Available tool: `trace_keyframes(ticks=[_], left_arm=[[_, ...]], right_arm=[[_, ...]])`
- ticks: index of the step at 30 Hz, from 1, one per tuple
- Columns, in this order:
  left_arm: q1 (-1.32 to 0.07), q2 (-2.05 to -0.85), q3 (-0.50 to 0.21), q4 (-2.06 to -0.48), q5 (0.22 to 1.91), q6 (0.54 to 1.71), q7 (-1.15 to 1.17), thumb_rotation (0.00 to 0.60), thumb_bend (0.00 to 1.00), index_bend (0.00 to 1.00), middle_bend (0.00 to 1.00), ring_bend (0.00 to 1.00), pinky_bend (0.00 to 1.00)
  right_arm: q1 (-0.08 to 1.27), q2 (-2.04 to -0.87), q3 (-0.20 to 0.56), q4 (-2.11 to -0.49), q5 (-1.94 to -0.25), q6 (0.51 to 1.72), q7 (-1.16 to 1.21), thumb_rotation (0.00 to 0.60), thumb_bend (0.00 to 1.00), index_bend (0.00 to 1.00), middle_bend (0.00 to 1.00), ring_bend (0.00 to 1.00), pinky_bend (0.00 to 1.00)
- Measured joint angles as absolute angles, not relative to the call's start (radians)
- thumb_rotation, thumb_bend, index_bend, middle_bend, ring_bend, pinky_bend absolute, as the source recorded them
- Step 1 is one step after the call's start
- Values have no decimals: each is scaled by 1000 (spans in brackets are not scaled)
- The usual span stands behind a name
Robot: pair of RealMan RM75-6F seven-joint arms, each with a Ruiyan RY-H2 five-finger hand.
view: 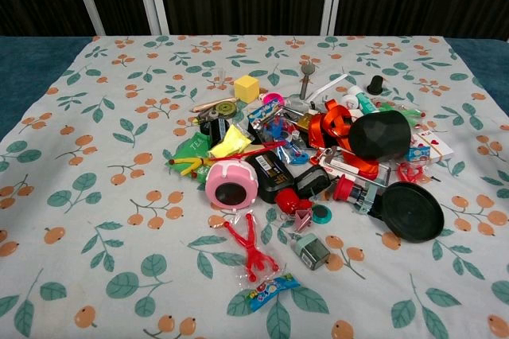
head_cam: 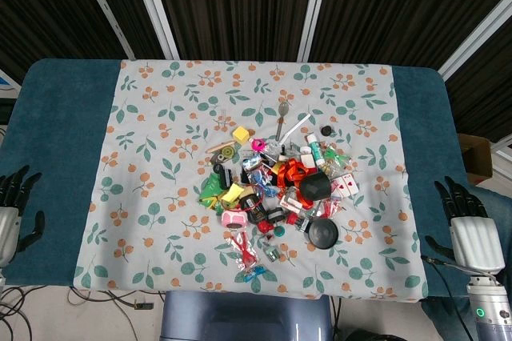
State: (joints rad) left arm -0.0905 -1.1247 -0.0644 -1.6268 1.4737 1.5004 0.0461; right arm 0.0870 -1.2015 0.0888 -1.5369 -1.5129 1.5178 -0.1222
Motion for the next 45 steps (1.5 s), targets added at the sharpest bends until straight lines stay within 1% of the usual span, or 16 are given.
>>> trace_keyframes(ticks=[8, 29, 40, 43, 45], left_arm=[[-84, -1121, -55, -1620, 1498, 1516, 43, 600, 539, 97, 0, 31, 23], [-81, -1134, -52, -1620, 1503, 1522, 53, 600, 542, 97, 0, 31, 23], [-82, -1133, -53, -1618, 1500, 1520, 51, 600, 542, 97, 0, 31, 23], [-82, -1133, -55, -1618, 1497, 1519, 51, 600, 543, 97, 0, 31, 23], [-82, -1132, -56, -1620, 1496, 1519, 49, 600, 544, 97, 0, 31, 23]], right_arm=[[84, -1202, 89, -1544, -1520, 1530, -121, 600, 186, 29, 40, 116, 190], [90, -1185, 78, -1544, -1519, 1502, -67, 600, 187, 29, 43, 116, 190], [105, -1200, 82, -1519, -1516, 1482, -44, 600, 186, 31, 82, 118, 190], [109, -1205, 81, -1512, -1517, 1475, -42, 600, 187, 49, 94, 134, 190], [111, -1209, 78, -1506, -1520, 1474, -40, 600, 187, 80, 107, 139, 190]])
